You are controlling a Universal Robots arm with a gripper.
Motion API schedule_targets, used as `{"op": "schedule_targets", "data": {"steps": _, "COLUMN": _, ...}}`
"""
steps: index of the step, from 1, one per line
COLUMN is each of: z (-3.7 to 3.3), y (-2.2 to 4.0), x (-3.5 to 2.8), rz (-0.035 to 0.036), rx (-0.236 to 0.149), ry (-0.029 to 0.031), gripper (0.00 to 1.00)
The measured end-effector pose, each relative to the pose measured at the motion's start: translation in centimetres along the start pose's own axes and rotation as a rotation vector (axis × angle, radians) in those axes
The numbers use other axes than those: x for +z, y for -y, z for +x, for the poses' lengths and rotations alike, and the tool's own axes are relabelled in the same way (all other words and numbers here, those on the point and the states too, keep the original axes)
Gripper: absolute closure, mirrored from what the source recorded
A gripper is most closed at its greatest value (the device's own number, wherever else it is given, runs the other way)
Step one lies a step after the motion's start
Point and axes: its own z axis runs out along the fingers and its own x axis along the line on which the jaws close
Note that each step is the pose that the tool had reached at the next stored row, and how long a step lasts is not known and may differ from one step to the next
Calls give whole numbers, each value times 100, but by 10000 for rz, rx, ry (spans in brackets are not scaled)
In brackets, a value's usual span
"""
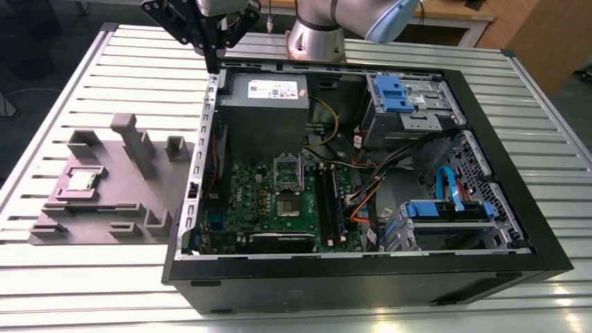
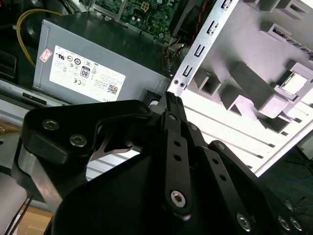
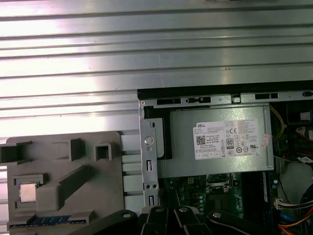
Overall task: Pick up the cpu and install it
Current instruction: 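Reach for the cpu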
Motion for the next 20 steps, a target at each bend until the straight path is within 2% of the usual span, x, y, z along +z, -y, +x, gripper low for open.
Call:
{"op": "schedule_targets", "data": {"steps": 7, "z": 31, "y": 2, "x": 0, "rz": -3, "rx": 0, "ry": -1, "gripper": 90}}
{"op": "schedule_targets", "data": {"steps": 9, "z": 205, "y": 15, "x": -4, "rz": -4, "rx": 0, "ry": 0, "gripper": 90}}
{"op": "schedule_targets", "data": {"steps": 16, "z": 207, "y": 16, "x": -4, "rz": -4, "rx": 1, "ry": -1, "gripper": 90}}
{"op": "schedule_targets", "data": {"steps": 20, "z": 234, "y": 18, "x": -4, "rz": -4, "rx": 0, "ry": 0, "gripper": 90}}
